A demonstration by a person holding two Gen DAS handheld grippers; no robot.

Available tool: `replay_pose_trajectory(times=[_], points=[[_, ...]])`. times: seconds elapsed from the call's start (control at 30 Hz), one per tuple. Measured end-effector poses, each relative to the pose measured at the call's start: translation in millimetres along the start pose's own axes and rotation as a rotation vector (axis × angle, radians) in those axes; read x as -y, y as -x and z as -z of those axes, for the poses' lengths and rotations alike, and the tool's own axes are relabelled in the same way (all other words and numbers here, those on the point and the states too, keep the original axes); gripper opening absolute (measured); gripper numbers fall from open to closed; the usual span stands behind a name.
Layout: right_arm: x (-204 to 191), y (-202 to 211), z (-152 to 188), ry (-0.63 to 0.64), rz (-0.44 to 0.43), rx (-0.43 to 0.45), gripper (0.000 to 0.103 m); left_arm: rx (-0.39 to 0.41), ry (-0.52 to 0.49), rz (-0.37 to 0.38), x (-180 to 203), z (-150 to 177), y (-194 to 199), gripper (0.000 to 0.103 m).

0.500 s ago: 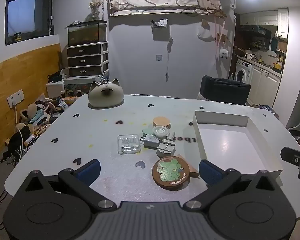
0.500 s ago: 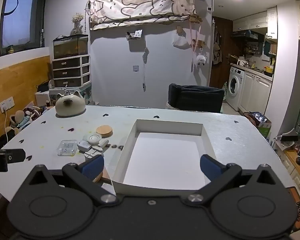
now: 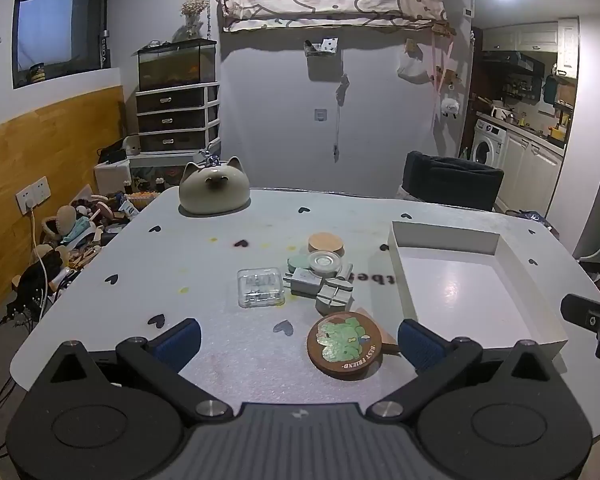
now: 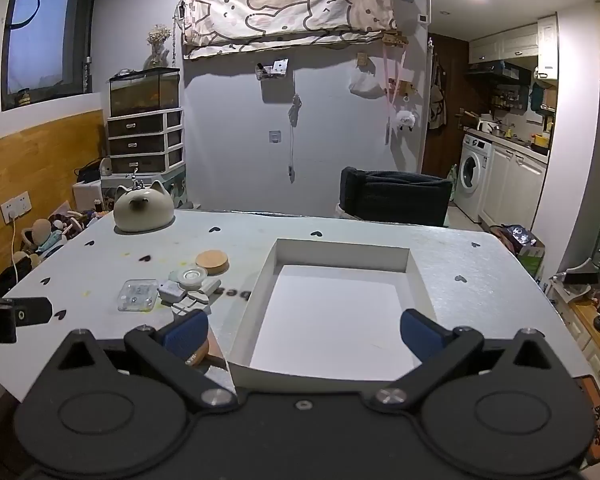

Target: Organize rigid objects

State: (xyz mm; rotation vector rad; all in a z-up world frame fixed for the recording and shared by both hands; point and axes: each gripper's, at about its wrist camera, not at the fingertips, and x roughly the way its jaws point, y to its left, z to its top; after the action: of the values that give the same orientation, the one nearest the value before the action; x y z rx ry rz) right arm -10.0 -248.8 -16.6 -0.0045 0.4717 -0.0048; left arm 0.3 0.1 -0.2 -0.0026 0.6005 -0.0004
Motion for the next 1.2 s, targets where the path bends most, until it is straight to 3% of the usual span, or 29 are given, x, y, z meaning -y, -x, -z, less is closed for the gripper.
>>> replay_pose_trajectory(times=[1.2], points=[[-3.7,-1.7,-1.0,0.004,-0.005,-0.002,0.103,0.0,-0.003,0.005,-6.6,-3.6,0.9,0.103]])
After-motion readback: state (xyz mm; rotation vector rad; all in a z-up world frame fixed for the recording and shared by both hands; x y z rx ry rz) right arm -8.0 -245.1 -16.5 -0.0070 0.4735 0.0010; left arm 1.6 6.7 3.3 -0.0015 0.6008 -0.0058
